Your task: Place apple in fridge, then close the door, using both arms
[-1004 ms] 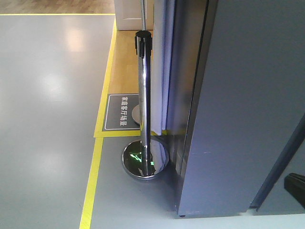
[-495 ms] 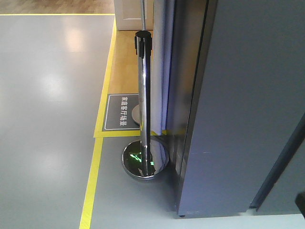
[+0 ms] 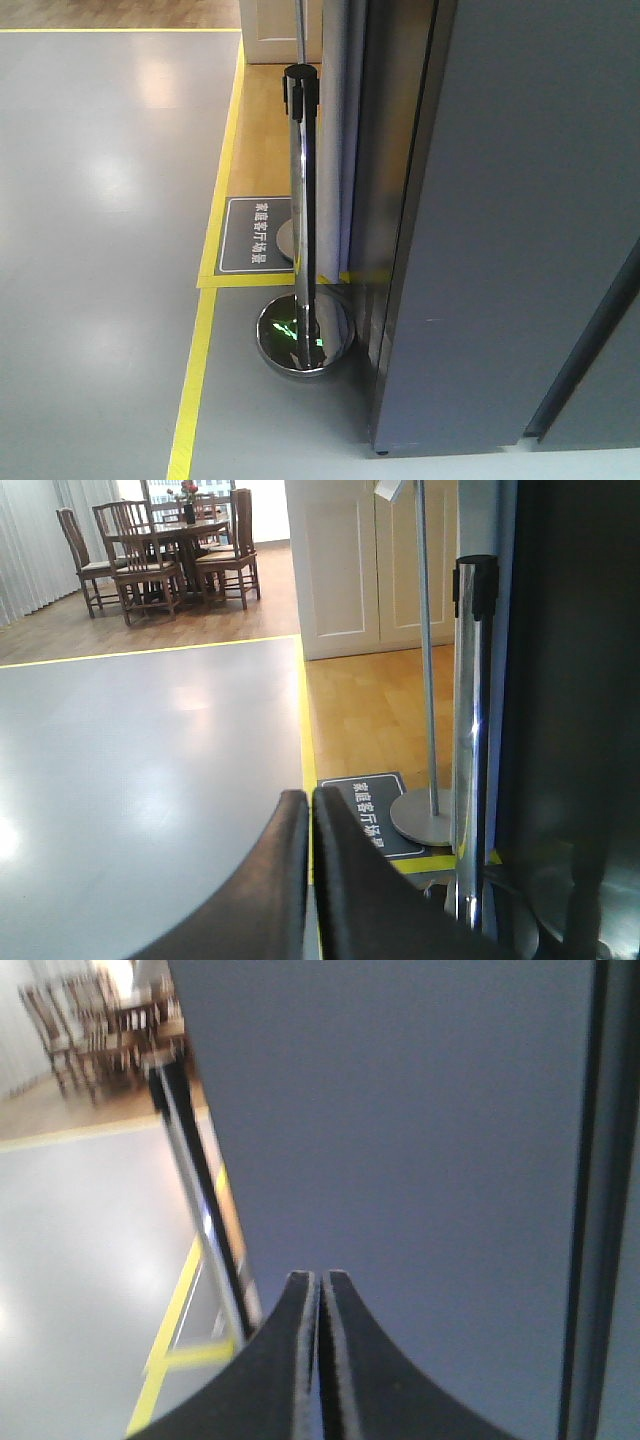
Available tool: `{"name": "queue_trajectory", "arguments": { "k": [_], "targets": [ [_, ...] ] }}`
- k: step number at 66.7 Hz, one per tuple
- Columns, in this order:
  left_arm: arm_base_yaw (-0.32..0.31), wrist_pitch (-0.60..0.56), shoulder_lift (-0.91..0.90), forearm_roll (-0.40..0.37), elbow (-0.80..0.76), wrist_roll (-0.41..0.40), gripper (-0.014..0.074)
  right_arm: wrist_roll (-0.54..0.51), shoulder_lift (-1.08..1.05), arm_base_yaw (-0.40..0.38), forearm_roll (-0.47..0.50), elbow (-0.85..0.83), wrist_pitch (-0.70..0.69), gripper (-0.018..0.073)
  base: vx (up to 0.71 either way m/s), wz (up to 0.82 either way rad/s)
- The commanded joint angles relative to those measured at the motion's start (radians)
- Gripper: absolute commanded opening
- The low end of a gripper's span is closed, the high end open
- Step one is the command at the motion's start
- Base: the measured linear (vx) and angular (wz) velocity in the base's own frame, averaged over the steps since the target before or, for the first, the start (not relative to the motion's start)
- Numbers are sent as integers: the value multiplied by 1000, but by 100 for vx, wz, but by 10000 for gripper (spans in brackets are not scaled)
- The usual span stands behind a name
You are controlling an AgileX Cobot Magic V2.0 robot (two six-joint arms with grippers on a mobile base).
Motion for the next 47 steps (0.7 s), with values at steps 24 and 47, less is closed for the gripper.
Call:
{"name": "queue_trajectory", "arguments": {
  "k": [24,47],
  "targets": [
    [5,-74,-16,-5,28,-10,-6,3,-10,0,-103,3,-202,-2,0,0],
    [5,-74,-16,-5,28,-10,-6,3,-10,0,-103,2,-202,-2,0,0]
  ]
}}
